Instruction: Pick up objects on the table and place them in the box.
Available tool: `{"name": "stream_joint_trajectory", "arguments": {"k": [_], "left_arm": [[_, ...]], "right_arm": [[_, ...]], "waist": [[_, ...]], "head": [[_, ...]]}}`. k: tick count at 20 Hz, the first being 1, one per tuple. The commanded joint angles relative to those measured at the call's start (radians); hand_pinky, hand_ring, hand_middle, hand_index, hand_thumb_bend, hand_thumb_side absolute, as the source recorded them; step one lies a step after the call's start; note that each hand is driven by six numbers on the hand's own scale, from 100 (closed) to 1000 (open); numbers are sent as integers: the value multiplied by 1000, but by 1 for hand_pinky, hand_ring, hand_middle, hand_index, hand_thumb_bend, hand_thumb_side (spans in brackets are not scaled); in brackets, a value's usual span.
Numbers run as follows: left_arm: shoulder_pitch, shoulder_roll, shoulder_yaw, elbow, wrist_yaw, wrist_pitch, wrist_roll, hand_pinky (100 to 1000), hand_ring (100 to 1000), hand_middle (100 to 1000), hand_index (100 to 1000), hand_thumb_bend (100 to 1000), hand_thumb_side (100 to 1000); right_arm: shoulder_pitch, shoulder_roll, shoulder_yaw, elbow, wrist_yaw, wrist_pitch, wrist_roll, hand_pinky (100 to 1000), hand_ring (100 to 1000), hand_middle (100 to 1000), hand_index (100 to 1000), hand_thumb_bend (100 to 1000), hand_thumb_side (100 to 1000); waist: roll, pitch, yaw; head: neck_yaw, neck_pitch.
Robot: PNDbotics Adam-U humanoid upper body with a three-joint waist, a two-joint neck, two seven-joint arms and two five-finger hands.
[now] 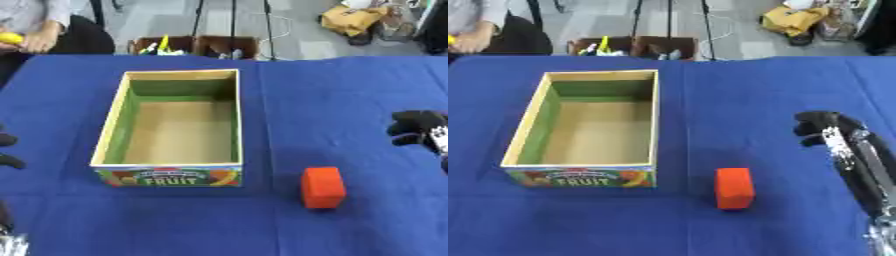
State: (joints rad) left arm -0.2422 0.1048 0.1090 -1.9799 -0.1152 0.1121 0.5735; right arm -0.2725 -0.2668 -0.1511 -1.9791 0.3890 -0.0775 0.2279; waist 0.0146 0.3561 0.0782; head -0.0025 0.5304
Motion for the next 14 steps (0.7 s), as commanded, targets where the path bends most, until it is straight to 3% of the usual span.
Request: {"name": "stream_joint_trajectory", "arguments": {"k": [1, 5, 9, 11, 12, 14], "left_arm": [[-3, 12, 2, -20, -3, 0, -1, 281, 511, 542, 411, 100, 831], [-2, 14, 2, -20, -4, 0, -2, 281, 511, 542, 411, 100, 831], [-1, 15, 1, -20, -4, 1, -3, 281, 510, 542, 411, 100, 832], [0, 16, 1, -20, -4, 2, -3, 280, 510, 543, 411, 100, 833], [0, 16, 0, -20, -4, 2, -4, 280, 510, 543, 411, 100, 833], [0, 16, 0, -20, -4, 3, -6, 280, 510, 543, 411, 100, 833]], "right_arm": [[-18, -62, -9, -21, 121, -55, 79, 678, 756, 649, 773, 100, 1000], [-34, -104, -1, -21, 236, -126, 167, 715, 804, 717, 813, 100, 1000], [-52, -159, 13, -21, 287, -201, 236, 735, 827, 752, 840, 100, 1000], [-59, -182, 19, -21, 295, -228, 274, 739, 832, 758, 845, 141, 1000], [-62, -192, 23, -21, 297, -236, 296, 742, 835, 763, 851, 240, 1000], [-68, -208, 27, -21, 292, -239, 341, 743, 838, 769, 856, 292, 1000]], "waist": [[-2, -25, 0], [-3, -28, -3], [-6, -31, -3], [-7, -32, -3], [-7, -32, -3], [-7, -33, -2]], "head": [[-1, -9], [0, -8], [-2, -9], [-3, -10], [-4, -10], [-6, -11]]}}
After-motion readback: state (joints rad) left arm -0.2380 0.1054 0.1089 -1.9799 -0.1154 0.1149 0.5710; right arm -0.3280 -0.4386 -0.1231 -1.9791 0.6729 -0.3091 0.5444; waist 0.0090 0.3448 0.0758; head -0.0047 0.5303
